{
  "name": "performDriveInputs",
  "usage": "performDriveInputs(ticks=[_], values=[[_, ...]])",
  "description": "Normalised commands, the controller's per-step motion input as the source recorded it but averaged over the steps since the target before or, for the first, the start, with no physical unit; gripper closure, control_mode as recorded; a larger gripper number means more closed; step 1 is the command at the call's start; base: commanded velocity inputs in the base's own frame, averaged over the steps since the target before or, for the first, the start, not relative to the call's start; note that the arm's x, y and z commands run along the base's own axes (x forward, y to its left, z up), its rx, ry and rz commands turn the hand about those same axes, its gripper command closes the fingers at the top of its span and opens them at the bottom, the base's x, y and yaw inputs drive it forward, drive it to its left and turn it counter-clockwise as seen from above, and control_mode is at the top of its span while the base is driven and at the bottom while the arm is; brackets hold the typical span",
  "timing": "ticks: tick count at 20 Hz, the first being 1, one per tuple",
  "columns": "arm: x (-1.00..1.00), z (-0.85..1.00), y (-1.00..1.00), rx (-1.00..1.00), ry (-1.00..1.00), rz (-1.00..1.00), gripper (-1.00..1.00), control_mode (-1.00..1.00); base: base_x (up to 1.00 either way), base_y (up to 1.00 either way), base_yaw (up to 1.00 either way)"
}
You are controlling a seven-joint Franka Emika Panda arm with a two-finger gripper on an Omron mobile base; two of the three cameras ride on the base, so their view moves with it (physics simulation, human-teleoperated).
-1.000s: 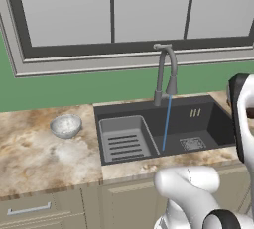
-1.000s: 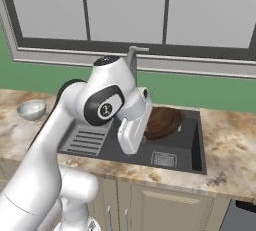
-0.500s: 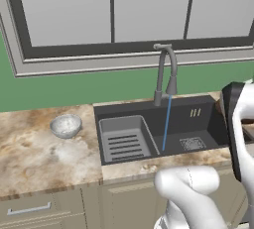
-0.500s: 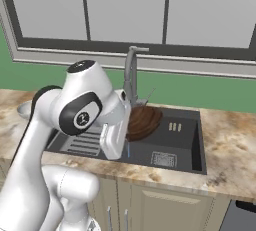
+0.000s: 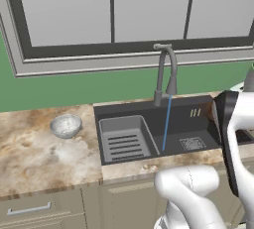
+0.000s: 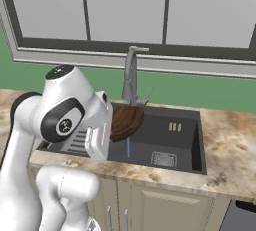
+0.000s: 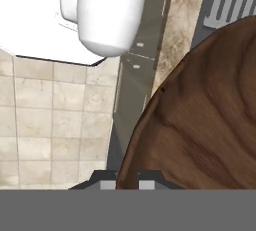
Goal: Rinse each bowl for a few seconds and place them down in the sink or on the counter.
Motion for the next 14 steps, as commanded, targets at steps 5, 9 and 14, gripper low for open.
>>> performDriveInputs(ticks=[5, 9, 14], values=[[0.07, -0.01, 0.43, 0.00, 0.04, 0.07, 1.00, -1.00, 0.00, 0.00, 0.00], [0.10, -0.12, 0.23, 0.03, 0.05, 0.07, 1.00, -1.00, 0.00, 0.00, 0.00], [0.15, -0.20, 0.04, 0.02, 0.05, 0.03, 1.00, -1.00, 0.00, 0.00, 0.00]])
